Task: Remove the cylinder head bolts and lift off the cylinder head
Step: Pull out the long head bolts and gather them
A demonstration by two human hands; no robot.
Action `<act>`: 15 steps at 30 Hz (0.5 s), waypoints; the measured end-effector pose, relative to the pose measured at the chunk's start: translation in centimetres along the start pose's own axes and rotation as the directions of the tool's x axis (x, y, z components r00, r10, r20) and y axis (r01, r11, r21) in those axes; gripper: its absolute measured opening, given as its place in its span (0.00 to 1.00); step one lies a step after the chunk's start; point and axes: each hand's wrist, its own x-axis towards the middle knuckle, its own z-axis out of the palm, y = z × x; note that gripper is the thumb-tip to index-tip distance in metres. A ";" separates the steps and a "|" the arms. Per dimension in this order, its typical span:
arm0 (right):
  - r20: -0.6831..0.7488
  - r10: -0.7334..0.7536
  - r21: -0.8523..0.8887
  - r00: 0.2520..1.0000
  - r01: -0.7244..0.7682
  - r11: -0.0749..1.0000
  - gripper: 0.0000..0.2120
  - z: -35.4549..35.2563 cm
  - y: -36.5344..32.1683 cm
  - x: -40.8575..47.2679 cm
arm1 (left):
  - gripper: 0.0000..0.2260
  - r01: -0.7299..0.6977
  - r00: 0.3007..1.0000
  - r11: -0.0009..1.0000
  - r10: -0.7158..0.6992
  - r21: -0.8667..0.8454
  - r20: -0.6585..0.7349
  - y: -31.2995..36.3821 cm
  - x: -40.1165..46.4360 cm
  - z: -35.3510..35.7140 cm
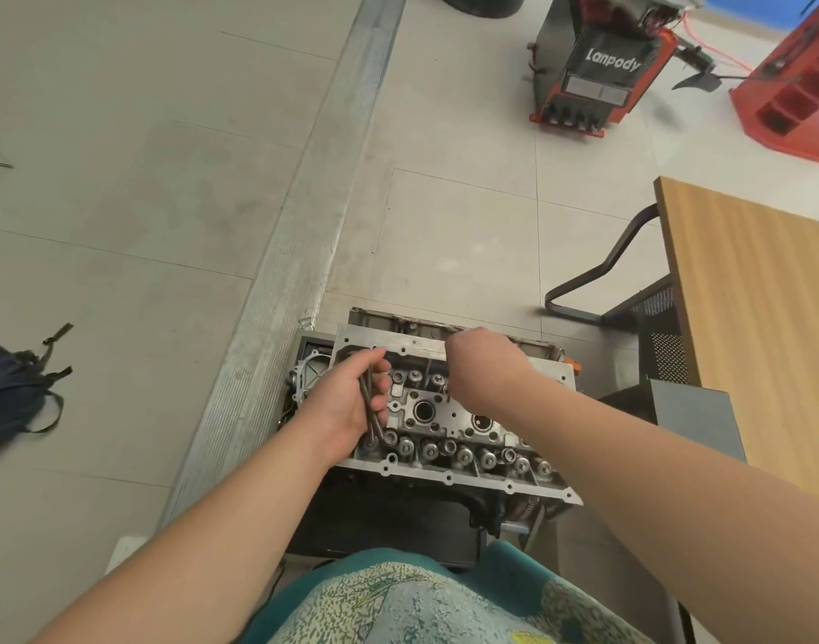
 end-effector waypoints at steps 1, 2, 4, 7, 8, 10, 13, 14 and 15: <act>-0.018 -0.016 -0.008 1.000 0.016 1.000 0.08 -0.2 0.4 -0.2 | 0.09 -0.013 1.000 0.999 0.013 0.037 0.008 0.2 0.1 0.2; -0.036 -0.034 -0.010 0.999 0.034 0.999 0.08 -0.4 0.7 -0.5 | 0.09 -0.027 1.000 0.997 0.026 0.072 0.015 0.4 0.2 0.4; -0.045 -0.062 0.006 0.997 0.063 0.998 0.05 -0.4 1.0 -0.7 | 0.10 -0.057 0.998 0.991 0.053 0.125 0.031 0.7 0.4 0.9; 0.063 -0.067 0.025 0.996 0.066 0.998 0.02 0.6 0.5 -0.2 | 0.09 -0.073 0.996 0.987 0.065 0.144 0.056 1.1 0.6 1.6; 0.116 -0.054 0.023 0.992 0.052 0.998 0.03 1.3 0.2 0.0 | 0.09 -0.069 0.996 0.988 0.061 0.139 0.061 1.2 0.6 1.7; 0.141 -0.025 0.032 0.990 0.020 0.999 0.04 3.0 -0.1 0.3 | 0.09 -0.063 0.996 0.989 0.054 0.137 0.069 1.3 0.6 1.6; 0.062 0.026 0.068 0.998 -0.030 0.997 0.07 4.7 -0.1 0.5 | 0.08 -0.061 0.996 0.987 0.051 0.148 0.072 1.3 0.5 1.1; 0.042 0.054 0.059 0.998 -0.057 0.997 0.07 4.9 0.0 0.5 | 0.08 -0.057 0.997 0.987 0.047 0.153 0.067 1.3 0.4 1.0; 0.037 0.093 0.054 0.995 -0.095 0.994 0.08 4.9 0.1 0.5 | 0.08 -0.053 0.997 0.986 0.043 0.158 0.064 1.2 0.4 0.9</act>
